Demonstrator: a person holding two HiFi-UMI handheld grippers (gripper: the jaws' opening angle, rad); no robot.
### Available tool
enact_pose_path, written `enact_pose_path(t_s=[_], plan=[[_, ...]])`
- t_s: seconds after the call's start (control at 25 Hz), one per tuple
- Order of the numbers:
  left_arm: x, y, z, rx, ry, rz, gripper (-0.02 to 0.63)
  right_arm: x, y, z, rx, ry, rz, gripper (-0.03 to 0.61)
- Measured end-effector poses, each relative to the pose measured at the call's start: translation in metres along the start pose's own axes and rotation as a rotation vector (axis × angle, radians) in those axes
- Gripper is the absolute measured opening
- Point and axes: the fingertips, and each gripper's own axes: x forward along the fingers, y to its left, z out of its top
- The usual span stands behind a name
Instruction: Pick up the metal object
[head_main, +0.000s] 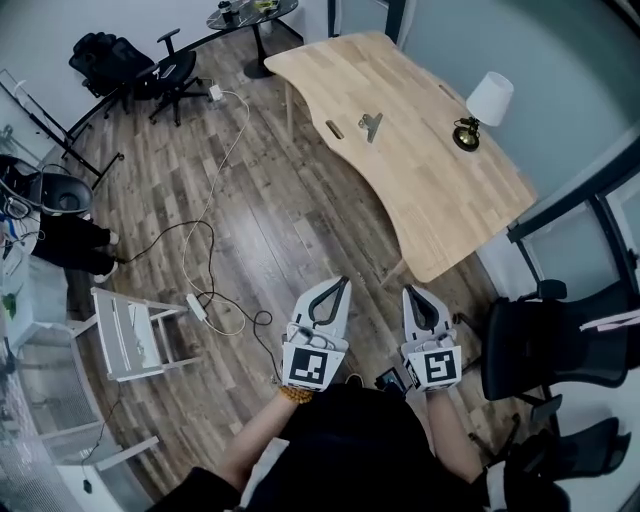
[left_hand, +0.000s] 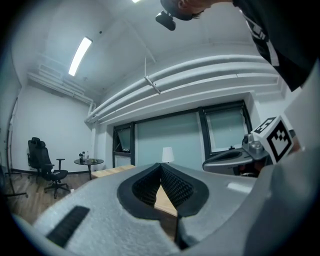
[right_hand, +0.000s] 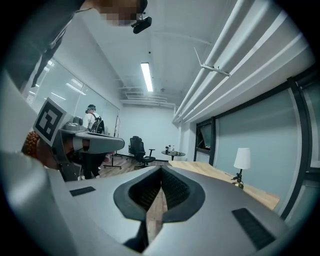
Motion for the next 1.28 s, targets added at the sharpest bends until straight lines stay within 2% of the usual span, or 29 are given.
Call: enact_pose_path(t_s=[0.32, 0.68, 0.88, 1.08, 1.28], plan=[[0.055, 0.095, -0.006, -0.039, 0.002, -0.042, 0.017, 0.099, -0.012, 0.02, -0.011, 0.014, -0.076, 0.005], [0.122, 0.162, -0.028, -0.052, 0.032, -0.082, 0.017, 0.178, -0.046, 0.002, 0.011, 0.066, -0.138, 0.005], [0.171, 0.192, -0.042, -0.036, 0.053, -0.131, 0.017, 0.226, -0.089, -0.012, 0.042, 0.09, -0.211, 0.005], [0.232, 0.225, -0.04, -0.061, 0.092, -0.183, 0.018, 0.279, -0.139, -0.011, 0.053, 0.101, -0.277, 0.005], [0.31, 0.243, -0.04, 0.014, 0.116, -0.3, 0.018, 0.327, -0.193, -0.015, 0.089, 0.102, -0.343, 0.005]])
